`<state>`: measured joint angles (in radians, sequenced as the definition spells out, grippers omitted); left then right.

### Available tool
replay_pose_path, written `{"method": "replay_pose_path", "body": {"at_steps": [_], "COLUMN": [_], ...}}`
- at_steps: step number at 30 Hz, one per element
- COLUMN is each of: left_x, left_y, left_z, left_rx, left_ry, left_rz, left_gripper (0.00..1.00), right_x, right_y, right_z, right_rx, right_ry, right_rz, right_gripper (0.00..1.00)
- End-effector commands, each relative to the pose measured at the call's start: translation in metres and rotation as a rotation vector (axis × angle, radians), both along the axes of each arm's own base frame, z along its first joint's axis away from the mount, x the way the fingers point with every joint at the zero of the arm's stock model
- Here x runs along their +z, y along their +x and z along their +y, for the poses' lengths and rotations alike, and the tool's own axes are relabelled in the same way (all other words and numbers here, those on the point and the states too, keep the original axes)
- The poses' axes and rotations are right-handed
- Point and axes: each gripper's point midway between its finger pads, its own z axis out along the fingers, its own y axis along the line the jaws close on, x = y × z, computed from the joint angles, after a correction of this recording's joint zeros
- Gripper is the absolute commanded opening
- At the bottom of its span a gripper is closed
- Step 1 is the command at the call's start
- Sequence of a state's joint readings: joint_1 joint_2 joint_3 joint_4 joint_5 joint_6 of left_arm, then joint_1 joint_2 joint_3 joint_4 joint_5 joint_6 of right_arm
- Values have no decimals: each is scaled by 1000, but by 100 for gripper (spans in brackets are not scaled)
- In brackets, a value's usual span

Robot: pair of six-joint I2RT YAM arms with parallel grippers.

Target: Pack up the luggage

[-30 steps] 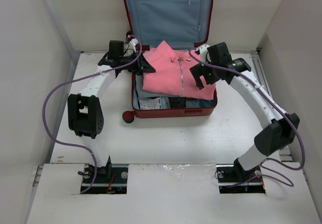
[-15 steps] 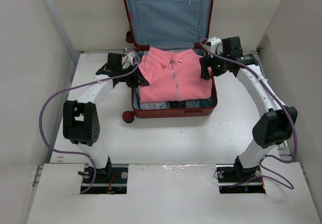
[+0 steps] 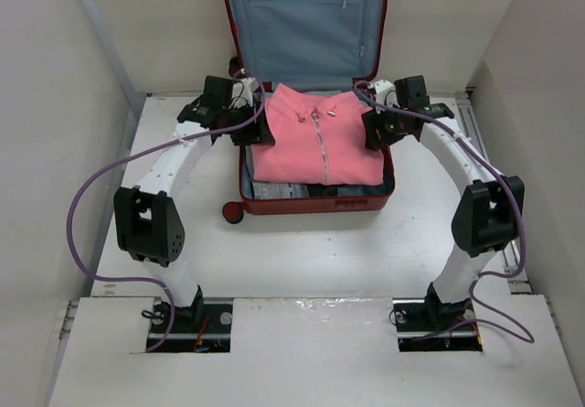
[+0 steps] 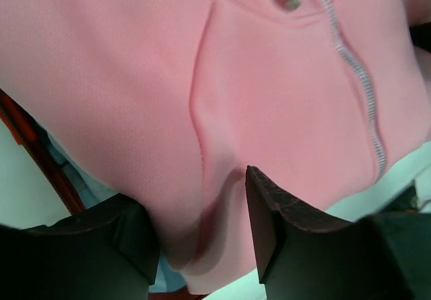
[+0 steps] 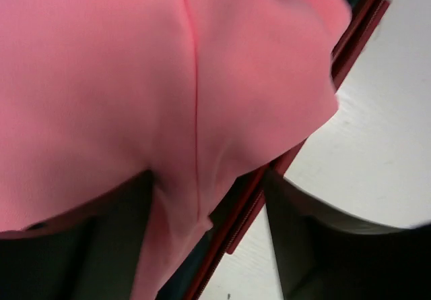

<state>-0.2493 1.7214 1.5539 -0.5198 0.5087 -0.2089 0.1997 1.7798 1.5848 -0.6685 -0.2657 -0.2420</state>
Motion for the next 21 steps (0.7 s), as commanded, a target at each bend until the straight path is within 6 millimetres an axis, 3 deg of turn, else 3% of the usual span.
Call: {"method": "replay_pose_path", "body": {"at_steps": [1, 3, 4, 5, 9, 13, 15, 16, 17, 18, 19, 20, 21], "left_x": [60, 67, 85, 83, 100, 99, 84, 85, 74, 52, 41, 29, 3], "left_y": [7, 12, 12, 12, 16, 19, 15, 19, 17, 17, 19, 16, 14], "left_z": [0, 14, 16, 21, 34, 4, -17, -20, -29, -32, -33, -38, -31], "left_rx": [-25, 31, 44, 63, 105, 60, 8, 12, -22, -32, -28, -54, -57], "left_ry": [142, 231, 246, 270, 316, 307, 311, 302, 267, 274, 274, 262, 277], "left_rz": [-211, -238, -293, -287, -352, -389, -368, -387, -359, -312, -296, -271, -218], "left_gripper": [45, 52, 55, 58, 63, 63, 58, 53, 44, 33, 19, 15, 15], "right_x": [43, 68, 88, 106, 136, 127, 106, 101, 94, 71, 55, 48, 32], "right_y": [20, 19, 21, 19, 13, 8, 4, 7, 6, 3, 5, 8, 7], "right_z": [3, -9, -12, -15, -18, 10, 24, 31, 37, 36, 40, 44, 42], "right_rx": [49, 28, 15, 7, -10, 72, 104, 107, 129, 134, 138, 144, 139], "right_ry": [-137, -211, -221, -224, -214, -150, -111, -75, -20, 11, 46, 70, 83], "right_rz": [-164, -210, -254, -297, -363, -351, -299, -294, -276, -229, -197, -192, -154], "right_gripper": [78, 100, 100, 100, 100, 91, 73, 64, 42, 34, 27, 21, 9]}}
